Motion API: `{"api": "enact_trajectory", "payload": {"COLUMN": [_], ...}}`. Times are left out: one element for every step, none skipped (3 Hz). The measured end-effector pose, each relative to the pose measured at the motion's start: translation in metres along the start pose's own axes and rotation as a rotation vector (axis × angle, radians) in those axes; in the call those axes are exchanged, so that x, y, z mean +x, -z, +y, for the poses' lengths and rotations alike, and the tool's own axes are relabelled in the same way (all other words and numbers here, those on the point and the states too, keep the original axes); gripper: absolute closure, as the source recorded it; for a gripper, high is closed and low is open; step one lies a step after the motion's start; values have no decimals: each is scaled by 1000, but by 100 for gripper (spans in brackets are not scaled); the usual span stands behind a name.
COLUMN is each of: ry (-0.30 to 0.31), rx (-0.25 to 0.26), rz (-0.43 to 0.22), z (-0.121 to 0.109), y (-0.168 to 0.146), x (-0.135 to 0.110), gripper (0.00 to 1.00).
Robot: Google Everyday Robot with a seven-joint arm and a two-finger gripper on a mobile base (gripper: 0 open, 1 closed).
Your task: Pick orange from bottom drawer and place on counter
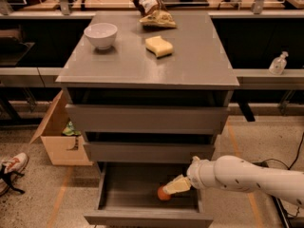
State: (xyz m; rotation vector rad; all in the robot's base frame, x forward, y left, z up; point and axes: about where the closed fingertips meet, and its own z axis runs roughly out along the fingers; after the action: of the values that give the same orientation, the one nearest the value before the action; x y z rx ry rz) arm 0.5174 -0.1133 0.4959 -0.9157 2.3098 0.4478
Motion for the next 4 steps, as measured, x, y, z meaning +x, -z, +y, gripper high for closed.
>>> {"api": "enact_trajectory", "payload": {"ry": [-39,-39,-51,-72], "rx": [-2,-3,-8,-3], "rz": [-35,-35,-61,-113], "z": [-1,-1,1,-1], "y": [-36,-36,-49,-72], "x": [14,14,25,42], "gripper": [0,0,0,0]}}
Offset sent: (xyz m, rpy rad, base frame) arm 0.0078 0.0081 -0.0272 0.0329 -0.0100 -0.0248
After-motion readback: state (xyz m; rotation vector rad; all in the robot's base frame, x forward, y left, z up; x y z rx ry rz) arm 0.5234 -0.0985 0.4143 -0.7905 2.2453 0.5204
